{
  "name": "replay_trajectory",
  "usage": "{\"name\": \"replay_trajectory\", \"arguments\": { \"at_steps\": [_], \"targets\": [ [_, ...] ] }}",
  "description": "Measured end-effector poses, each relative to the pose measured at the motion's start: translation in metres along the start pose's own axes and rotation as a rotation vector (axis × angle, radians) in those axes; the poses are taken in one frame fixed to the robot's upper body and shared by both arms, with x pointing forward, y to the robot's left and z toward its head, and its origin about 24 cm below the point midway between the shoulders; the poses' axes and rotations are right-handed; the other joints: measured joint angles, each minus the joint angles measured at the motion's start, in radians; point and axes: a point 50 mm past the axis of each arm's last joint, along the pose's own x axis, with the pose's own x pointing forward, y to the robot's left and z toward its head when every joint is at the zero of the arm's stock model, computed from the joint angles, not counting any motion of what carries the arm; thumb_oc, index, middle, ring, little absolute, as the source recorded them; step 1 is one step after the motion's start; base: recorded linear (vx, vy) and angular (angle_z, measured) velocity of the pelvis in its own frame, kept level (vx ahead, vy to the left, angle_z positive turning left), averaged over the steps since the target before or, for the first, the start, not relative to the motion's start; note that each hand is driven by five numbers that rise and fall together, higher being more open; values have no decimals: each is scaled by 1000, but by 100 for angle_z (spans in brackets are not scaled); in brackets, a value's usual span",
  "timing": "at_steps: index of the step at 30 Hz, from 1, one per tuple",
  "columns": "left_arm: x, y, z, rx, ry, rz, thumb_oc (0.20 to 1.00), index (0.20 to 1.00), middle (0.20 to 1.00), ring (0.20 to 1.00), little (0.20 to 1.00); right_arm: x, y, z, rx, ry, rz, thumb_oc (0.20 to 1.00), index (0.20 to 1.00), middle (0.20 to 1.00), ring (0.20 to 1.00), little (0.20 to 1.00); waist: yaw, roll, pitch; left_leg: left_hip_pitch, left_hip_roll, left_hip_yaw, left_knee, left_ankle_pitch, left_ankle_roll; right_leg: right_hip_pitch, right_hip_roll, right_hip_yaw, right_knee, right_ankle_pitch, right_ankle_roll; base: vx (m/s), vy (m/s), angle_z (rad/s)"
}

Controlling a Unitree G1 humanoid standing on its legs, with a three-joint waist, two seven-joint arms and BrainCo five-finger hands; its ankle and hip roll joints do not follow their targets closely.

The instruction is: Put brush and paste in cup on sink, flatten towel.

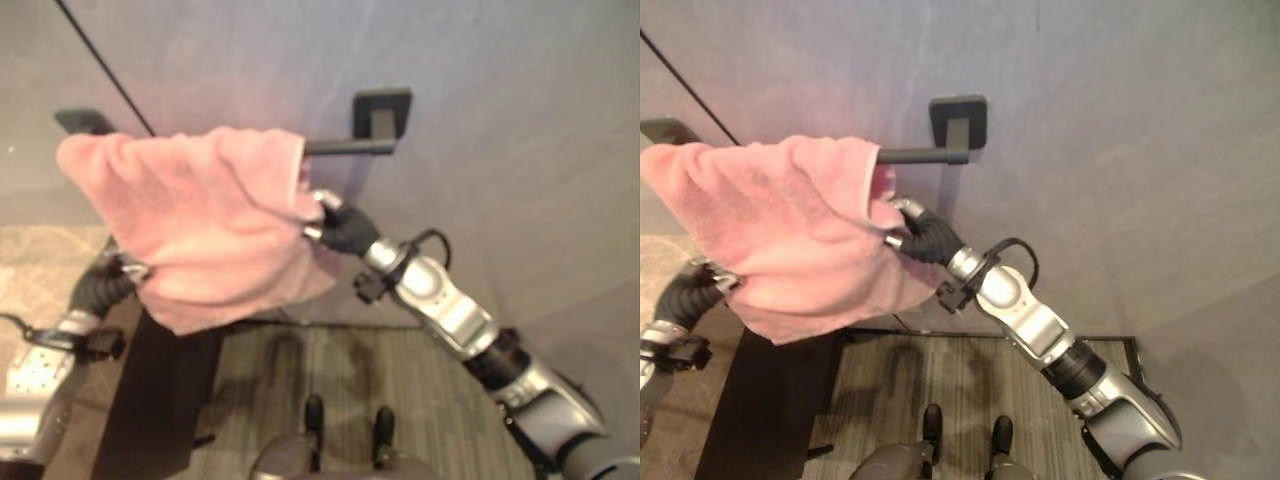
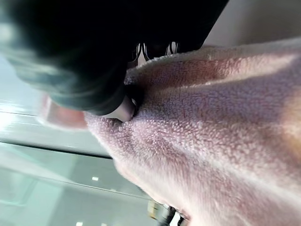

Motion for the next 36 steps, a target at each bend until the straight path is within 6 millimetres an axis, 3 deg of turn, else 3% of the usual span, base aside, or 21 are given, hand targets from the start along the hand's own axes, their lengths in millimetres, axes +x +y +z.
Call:
{"name": "replay_trajectory", "arguments": {
  "at_steps": [3,9,15,19,21,22,29,36],
  "targets": [
    [5,-3,30,-16,-170,14,200,200,200,200,200,1,-7,23,-19,-123,-35,200,200,200,200,200,-1,5,-5,8,0,-2,0,0,0,9,-1,-3,0,-1,0,0,0,0],
    [4,-4,44,-10,-245,36,200,200,200,200,200,-2,-9,31,-22,-172,-60,200,200,200,200,200,-6,21,-21,16,1,5,0,-5,-5,13,0,4,0,-3,-1,7,-6,-3],
    [-1,-5,29,-18,-191,43,200,200,200,200,200,-18,-3,10,26,-78,-70,200,200,200,200,200,-15,36,-33,14,1,5,0,-5,-6,12,0,4,0,-3,-2,6,-3,0],
    [-9,-4,-14,-26,6,52,200,200,200,200,200,-19,10,-10,51,21,2,200,200,200,200,200,-32,43,-39,14,1,6,0,-6,-5,12,0,4,0,-3,-2,18,-3,0],
    [-13,-2,-33,-31,91,66,200,200,200,200,200,-21,15,-29,73,114,23,200,200,200,200,200,-35,43,-43,15,2,6,0,-6,-5,12,1,5,0,-4,-2,0,0,0],
    [-14,-1,-35,-33,103,71,200,200,200,200,200,-22,17,-33,78,135,29,200,200,200,200,200,-35,43,-43,14,2,6,0,-5,-4,12,1,4,0,-4,-2,0,0,0],
    [-12,1,-27,-34,68,93,200,200,200,200,200,-21,17,-36,84,147,19,200,200,200,200,200,-33,34,-66,14,1,3,-1,-6,-3,13,1,2,0,-5,-4,0,0,0],
    [-7,-4,-6,-30,-30,73,200,200,200,200,200,-17,5,-14,55,47,-40,200,200,200,200,200,-33,35,-67,10,1,-3,-1,-9,-4,11,0,-3,0,-5,-4,4,1,1]
  ]
}}
